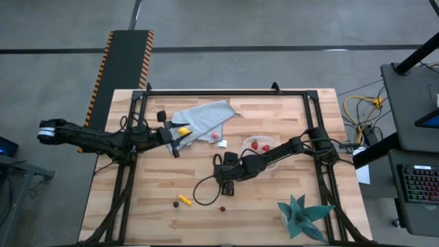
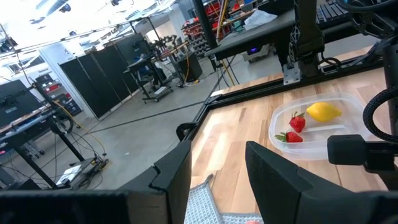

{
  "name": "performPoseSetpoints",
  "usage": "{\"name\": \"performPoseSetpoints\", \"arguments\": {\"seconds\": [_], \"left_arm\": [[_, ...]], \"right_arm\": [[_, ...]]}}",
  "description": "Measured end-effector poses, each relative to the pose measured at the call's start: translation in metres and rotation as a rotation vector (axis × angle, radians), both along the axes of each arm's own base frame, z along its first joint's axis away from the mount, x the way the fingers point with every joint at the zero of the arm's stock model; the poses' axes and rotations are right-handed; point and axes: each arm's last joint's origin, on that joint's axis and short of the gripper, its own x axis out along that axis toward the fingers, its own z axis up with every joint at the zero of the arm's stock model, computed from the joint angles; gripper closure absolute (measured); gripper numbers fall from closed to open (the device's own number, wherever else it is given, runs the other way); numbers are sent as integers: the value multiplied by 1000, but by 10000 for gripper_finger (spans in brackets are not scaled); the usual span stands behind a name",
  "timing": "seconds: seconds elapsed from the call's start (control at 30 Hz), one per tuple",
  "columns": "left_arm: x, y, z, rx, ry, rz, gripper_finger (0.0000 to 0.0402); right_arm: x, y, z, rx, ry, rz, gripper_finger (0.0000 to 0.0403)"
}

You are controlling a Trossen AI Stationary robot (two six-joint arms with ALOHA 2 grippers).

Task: Pick and placing Produce into tupperware
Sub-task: Put the blackberry into the transparent container

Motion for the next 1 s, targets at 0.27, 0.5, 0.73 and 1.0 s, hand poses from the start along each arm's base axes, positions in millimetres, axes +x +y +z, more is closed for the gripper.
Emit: {"name": "performPoseSetpoints", "arguments": {"seconds": [0.27,0.5,0.73,1.0], "left_arm": [[0,0,0,0,0,0,265],[0,0,0,0,0,0,265],[0,0,0,0,0,0,265],[0,0,0,0,0,0,265]], "right_arm": [[0,0,0,-1,2,-1,261],[-1,0,-1,17,11,9,310],[-3,-1,-2,12,30,12,310],[-3,-1,-2,0,32,31,310]]}}
